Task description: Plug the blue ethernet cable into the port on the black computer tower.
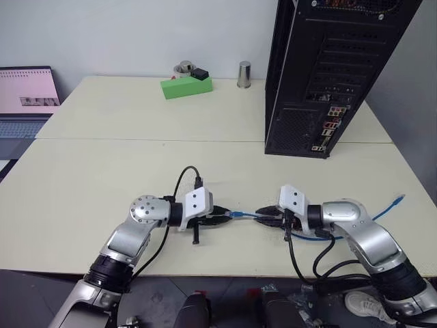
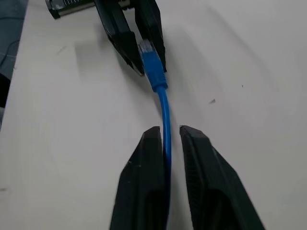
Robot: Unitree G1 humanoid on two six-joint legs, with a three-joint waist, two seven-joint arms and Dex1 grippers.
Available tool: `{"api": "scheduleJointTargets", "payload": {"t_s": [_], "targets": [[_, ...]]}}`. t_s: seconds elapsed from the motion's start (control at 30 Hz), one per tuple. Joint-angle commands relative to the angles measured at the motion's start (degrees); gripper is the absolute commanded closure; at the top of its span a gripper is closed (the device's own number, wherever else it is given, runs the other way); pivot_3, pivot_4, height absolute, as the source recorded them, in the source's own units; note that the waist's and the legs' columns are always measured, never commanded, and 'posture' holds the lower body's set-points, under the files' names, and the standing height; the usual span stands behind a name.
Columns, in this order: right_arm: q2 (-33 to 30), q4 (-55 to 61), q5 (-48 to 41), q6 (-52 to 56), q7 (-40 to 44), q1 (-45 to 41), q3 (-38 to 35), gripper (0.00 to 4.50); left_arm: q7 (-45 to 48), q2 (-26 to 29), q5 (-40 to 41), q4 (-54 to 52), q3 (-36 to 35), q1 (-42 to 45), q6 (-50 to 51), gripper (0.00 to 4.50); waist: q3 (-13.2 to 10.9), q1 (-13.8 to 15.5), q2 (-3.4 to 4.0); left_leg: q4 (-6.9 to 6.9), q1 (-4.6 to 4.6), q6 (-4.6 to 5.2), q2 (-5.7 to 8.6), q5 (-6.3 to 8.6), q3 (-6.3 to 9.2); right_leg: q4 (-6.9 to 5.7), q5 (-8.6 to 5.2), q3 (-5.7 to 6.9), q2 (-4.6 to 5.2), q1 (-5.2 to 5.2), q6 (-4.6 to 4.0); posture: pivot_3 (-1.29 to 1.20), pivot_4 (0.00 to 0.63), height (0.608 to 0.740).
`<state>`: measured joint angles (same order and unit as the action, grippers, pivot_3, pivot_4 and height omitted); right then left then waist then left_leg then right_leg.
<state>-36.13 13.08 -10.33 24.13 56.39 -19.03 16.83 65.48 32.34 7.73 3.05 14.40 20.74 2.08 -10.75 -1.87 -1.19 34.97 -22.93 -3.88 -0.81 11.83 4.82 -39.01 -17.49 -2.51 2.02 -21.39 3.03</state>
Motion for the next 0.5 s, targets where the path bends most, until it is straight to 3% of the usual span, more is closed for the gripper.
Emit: {"api": "scheduleJointTargets", "payload": {"t_s": [0.03,0.27,0.5], "targets": [[-3.0,0.8,-2.3,-0.2,3.2,-1.1,-3.4,2.78,-1.4,-0.3,-1.8,0.6,-0.4,-0.4,-8.7,4.24,0.0,0.0,0.00,0.00,0.00,0.00,0.00,0.00,0.00,0.00,0.00,0.00,0.00,-0.01,0.00,0.00,0.150,0.740],[-2.3,4.1,-12.3,9.1,2.7,-0.7,-10.2,1.22,-10.3,-0.9,-11.8,10.2,-0.4,2.3,-34.3,4.25,0.0,0.0,0.00,0.00,0.01,0.00,-0.01,0.00,0.00,0.01,0.01,-0.01,0.00,0.00,-0.01,0.00,0.150,0.740],[5.3,6.5,-20.2,18.7,-3.3,-1.5,-11.5,1.17,-29.9,0.0,-28.8,21.3,-2.7,8.9,-63.0,4.25,0.0,0.1,0.00,0.01,-0.03,0.00,0.03,0.00,0.01,0.01,0.04,0.00,0.03,0.00,0.04,0.00,0.150,0.740]]}}
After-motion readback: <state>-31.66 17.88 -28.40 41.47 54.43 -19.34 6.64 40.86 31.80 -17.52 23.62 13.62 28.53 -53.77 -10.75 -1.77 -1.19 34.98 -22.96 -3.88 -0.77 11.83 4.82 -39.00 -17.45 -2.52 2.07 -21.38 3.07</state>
